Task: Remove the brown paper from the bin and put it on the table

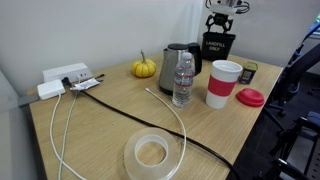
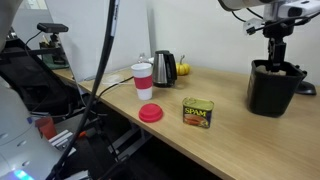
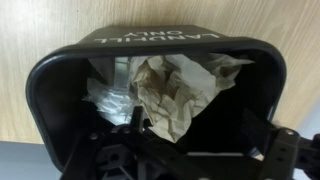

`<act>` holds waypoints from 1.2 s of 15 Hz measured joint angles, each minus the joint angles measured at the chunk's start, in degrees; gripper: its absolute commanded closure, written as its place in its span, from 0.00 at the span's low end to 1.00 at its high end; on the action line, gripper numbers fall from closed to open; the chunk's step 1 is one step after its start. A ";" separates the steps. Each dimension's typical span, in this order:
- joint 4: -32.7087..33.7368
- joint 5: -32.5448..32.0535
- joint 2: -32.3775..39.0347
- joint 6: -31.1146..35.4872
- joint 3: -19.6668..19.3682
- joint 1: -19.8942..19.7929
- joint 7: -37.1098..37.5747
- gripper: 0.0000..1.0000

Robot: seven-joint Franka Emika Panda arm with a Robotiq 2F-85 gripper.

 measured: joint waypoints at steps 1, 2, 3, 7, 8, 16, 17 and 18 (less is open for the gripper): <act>0.00 0.00 0.43 0.31 0.00 -0.01 0.00 0.00; 0.00 0.01 0.92 0.96 0.00 -0.01 0.06 0.00; 0.03 0.01 1.40 1.82 0.00 -0.01 0.07 0.00; 0.21 0.00 2.97 4.59 -0.35 -0.01 0.17 0.03; 0.37 0.00 3.22 4.69 -0.49 -0.02 0.27 0.26; 0.77 0.00 3.40 4.70 -1.44 -0.03 1.99 0.73; 0.94 0.00 3.39 4.70 -1.54 -0.03 2.23 0.79; 1.11 0.00 3.39 4.70 -1.65 -0.03 2.43 0.87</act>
